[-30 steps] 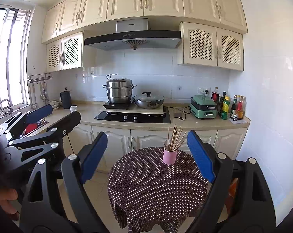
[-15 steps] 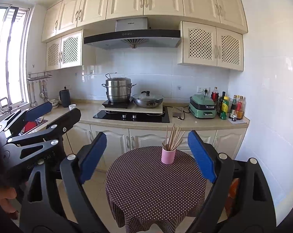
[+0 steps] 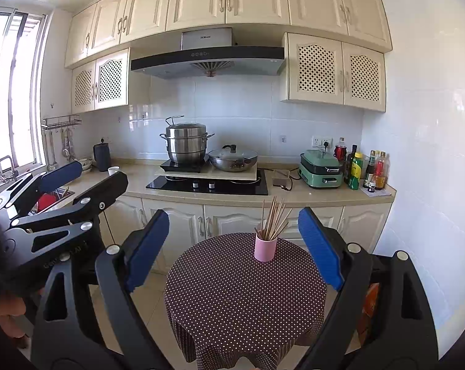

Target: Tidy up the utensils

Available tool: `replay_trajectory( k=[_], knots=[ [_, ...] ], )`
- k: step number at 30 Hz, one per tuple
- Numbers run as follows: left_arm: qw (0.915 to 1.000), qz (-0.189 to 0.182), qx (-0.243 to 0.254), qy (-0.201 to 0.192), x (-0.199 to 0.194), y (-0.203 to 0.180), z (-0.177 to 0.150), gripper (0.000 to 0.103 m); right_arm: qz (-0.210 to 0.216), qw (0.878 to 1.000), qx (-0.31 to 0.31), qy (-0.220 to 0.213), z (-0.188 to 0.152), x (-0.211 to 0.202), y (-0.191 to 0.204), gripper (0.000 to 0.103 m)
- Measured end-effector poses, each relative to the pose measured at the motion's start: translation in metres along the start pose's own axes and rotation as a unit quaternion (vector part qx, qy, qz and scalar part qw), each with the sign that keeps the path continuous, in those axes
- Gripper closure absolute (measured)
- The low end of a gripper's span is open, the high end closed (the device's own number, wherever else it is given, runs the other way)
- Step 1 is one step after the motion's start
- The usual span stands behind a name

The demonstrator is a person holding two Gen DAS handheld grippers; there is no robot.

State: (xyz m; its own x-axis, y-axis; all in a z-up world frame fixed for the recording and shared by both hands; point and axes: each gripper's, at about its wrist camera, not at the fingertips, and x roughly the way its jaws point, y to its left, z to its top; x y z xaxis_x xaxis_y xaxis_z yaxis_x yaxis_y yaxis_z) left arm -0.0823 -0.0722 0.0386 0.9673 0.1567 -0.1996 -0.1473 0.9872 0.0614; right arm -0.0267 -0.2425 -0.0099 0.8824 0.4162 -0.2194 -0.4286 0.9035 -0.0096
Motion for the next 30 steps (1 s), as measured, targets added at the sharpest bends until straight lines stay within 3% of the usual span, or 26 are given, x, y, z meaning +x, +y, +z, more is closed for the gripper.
replay_trajectory(
  k=[30],
  knots=[
    [0.9998,-0.005,0.005,0.018,0.032,-0.025,-0.007,0.024,-0.006,1.0,0.018,0.017,-0.005,0.017,-0.022,0.018]
  ],
)
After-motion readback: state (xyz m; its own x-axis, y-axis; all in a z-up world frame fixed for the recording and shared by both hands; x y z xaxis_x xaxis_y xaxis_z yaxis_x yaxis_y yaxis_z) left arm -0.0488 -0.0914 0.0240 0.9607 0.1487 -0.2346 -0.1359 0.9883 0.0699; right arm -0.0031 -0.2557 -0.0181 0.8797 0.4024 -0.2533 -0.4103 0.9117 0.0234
